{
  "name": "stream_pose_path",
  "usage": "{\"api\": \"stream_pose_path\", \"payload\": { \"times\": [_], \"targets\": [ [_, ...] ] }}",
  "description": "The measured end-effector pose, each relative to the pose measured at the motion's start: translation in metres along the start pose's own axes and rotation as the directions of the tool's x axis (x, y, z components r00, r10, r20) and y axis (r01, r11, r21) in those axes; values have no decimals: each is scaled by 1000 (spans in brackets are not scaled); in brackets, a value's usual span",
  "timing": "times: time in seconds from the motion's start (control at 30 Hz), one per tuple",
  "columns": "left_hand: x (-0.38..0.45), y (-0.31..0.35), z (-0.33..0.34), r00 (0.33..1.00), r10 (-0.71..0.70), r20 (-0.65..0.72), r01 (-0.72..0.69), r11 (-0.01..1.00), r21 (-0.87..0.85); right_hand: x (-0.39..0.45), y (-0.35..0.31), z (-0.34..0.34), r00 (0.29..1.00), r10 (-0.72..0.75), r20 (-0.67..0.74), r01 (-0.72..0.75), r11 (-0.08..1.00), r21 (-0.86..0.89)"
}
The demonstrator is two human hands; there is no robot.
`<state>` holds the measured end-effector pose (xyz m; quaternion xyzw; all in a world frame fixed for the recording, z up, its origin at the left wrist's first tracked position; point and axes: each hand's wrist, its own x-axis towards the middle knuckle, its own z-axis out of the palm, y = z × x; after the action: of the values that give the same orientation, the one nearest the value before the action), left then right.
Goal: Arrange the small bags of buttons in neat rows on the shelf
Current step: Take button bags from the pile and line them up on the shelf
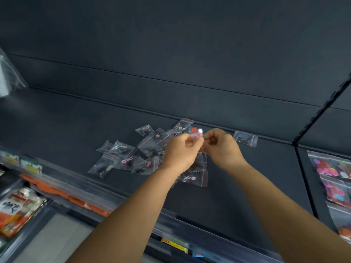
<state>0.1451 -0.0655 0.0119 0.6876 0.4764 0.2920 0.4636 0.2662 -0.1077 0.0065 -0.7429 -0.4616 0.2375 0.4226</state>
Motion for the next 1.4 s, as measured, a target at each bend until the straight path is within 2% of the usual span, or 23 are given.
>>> {"api": "stream_pose_path", "payload": {
  "times": [0.1,0.2,0.3,0.4,0.53,0.7,0.83,0.97,1.13,1.27,1.4],
  "targets": [
    [12,-7,-4,995,-62,-75,63,998,4,19,-1,3,998,-52,22,53,996,-69],
    [22,-14,-12,985,-91,-144,106,989,100,44,3,7,989,-137,61,148,954,-262],
    [23,-15,-19,984,-84,-155,109,981,160,67,11,18,943,-229,241,312,860,-403],
    [24,-18,-22,985,-87,-147,108,984,142,79,15,25,941,-130,314,281,817,-504],
    [24,-21,-26,988,-76,-134,94,987,131,85,18,26,973,-70,220,183,815,-550],
    [21,-20,-29,993,-35,-112,53,986,159,72,13,16,989,-76,130,125,897,-425],
    [16,-15,-31,994,-1,-105,16,990,141,52,-3,3,989,-130,-67,107,957,-270],
    [11,-7,-31,994,69,-82,-53,981,185,28,-19,-11,975,-3,-220,6,1000,9],
    [-2,4,-7,987,160,-5,-158,980,123,-16,-18,-28,955,136,-263,-75,971,227],
    [-19,15,28,983,157,99,-158,987,2,-56,-4,-49,923,210,-321,-124,955,269],
    [-44,28,65,953,217,212,-210,976,-54,-89,14,-78,882,254,-397,-142,947,289]
  ]
}}
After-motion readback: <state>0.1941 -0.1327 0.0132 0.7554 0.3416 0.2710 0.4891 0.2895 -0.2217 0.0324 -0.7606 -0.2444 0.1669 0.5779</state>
